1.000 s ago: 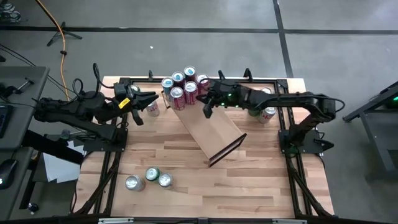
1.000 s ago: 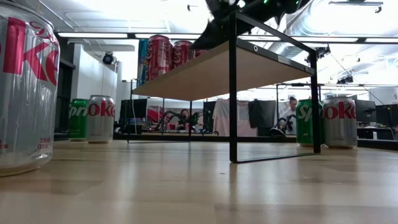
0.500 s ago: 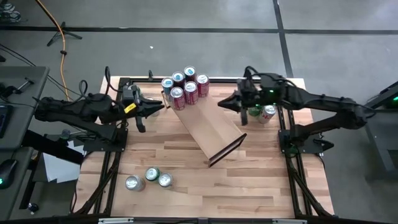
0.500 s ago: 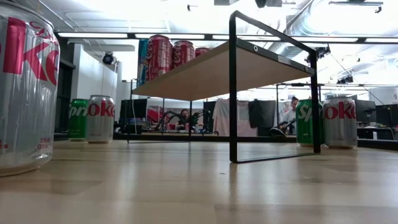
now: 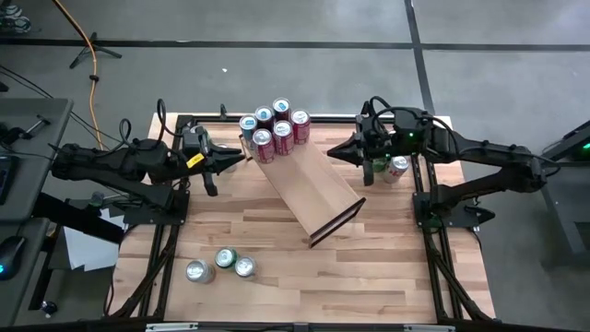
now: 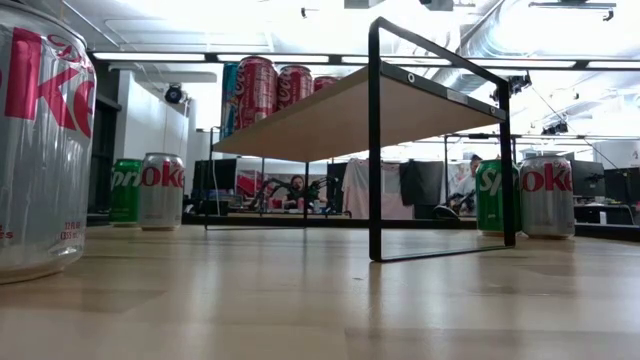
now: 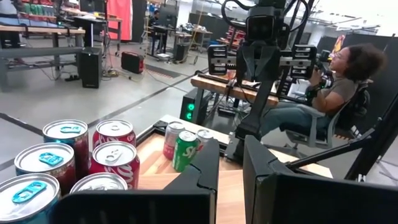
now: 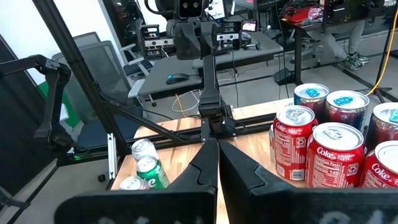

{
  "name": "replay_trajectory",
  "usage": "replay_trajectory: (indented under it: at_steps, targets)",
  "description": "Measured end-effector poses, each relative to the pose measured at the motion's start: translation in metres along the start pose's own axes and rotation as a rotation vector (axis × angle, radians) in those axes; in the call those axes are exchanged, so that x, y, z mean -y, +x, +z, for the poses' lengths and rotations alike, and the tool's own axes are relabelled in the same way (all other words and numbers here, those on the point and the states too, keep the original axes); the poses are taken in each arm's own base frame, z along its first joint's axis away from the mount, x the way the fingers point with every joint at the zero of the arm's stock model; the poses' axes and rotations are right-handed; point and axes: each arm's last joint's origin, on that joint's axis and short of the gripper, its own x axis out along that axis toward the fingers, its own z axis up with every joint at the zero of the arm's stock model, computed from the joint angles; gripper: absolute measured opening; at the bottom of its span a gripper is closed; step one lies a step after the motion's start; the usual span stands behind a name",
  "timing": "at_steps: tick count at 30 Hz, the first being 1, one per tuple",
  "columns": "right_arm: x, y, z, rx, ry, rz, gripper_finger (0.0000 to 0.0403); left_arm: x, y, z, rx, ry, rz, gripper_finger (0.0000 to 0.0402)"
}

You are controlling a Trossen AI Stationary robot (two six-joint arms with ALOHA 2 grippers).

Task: Place canned beverage on shelf
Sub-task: Put the top left silver soda can on the shelf

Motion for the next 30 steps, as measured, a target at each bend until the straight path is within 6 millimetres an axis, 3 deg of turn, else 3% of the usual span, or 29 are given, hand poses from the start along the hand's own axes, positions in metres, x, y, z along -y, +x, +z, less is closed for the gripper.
replay_trajectory:
  at_steps: [6,11,18,30]
  targets:
    - [0.0,0.0,0.0,0.0,-0.001,-0.001,0.0,0.0,0.001,0.0,0.0,0.024,0.014,0.0007]
    - [0.0,0.0,0.0,0.0,-0.026,-0.002,0.0,-0.003,0.002,0.002,0.035,0.049,0.095,0.004]
    - [0.001,0.0,-0.001,-0.008,-0.024,-0.004,0.0,-0.022,0.003,0.013,0.029,-0.01,0.257,0.0139]
    - [0.002,0.0,-0.008,-0.081,0.0,-0.016,0.0,-0.08,0.012,0.009,-0.302,-0.023,0.584,0.0291]
